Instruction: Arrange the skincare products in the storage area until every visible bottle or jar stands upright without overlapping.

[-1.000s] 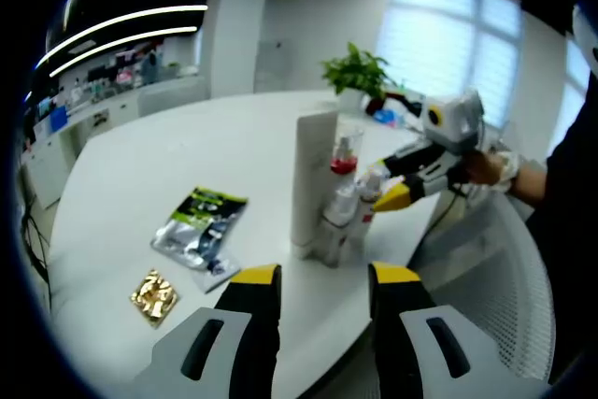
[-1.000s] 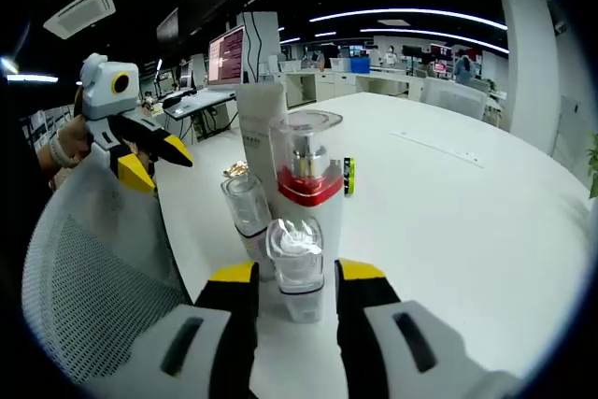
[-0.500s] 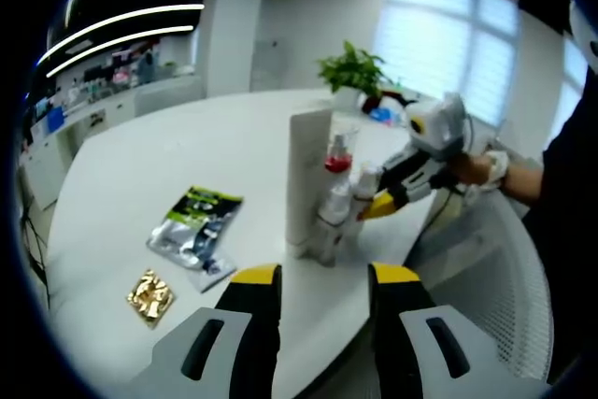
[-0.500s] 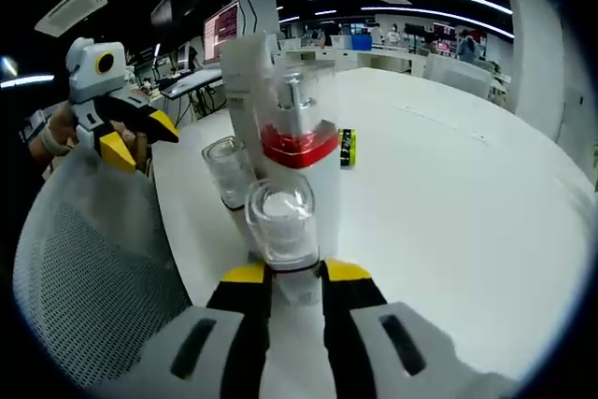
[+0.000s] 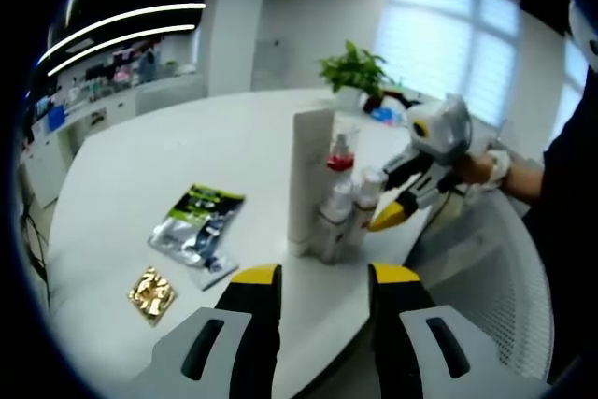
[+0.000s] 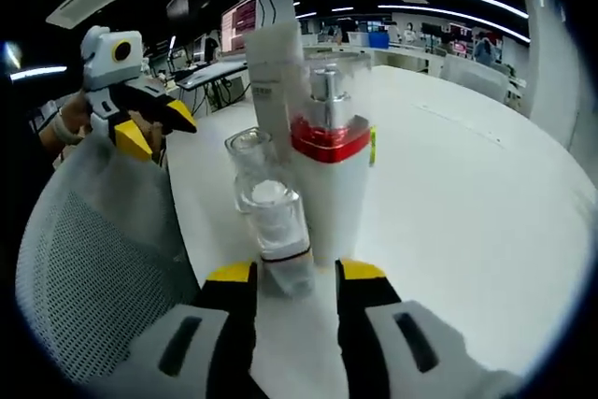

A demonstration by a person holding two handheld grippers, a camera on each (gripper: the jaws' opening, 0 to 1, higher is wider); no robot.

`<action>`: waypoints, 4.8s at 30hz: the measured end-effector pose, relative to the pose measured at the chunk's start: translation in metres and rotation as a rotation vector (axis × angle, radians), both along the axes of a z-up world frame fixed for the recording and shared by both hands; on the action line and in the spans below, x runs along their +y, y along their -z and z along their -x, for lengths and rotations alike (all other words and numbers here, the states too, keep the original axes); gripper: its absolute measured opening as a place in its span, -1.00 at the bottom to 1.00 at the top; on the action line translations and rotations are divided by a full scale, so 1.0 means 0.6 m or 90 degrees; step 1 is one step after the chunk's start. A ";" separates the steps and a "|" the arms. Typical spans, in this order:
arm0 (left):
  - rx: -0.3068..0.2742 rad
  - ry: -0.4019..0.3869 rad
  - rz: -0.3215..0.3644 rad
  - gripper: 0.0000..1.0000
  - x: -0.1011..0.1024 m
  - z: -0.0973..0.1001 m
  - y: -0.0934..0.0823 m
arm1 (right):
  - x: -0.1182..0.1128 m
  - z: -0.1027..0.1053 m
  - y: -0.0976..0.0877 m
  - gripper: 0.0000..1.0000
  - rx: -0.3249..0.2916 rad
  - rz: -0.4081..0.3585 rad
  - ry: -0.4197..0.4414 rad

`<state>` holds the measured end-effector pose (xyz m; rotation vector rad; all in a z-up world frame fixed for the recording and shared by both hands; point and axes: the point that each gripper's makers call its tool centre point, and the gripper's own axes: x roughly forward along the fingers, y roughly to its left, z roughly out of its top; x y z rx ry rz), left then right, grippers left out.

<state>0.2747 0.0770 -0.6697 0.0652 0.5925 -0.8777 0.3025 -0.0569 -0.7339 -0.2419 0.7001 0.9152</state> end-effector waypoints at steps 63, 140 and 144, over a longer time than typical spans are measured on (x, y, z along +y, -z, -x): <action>0.034 0.095 -0.072 -0.38 -0.061 -0.015 0.032 | 0.035 -0.015 0.029 -0.64 0.087 0.040 0.031; 0.108 0.088 -0.128 -0.64 -0.118 -0.048 0.112 | 0.029 -0.009 -0.006 -0.65 0.041 0.019 0.025; 0.102 0.087 -0.126 -0.63 -0.119 -0.046 0.107 | 0.030 -0.007 -0.013 -0.65 0.029 0.024 0.017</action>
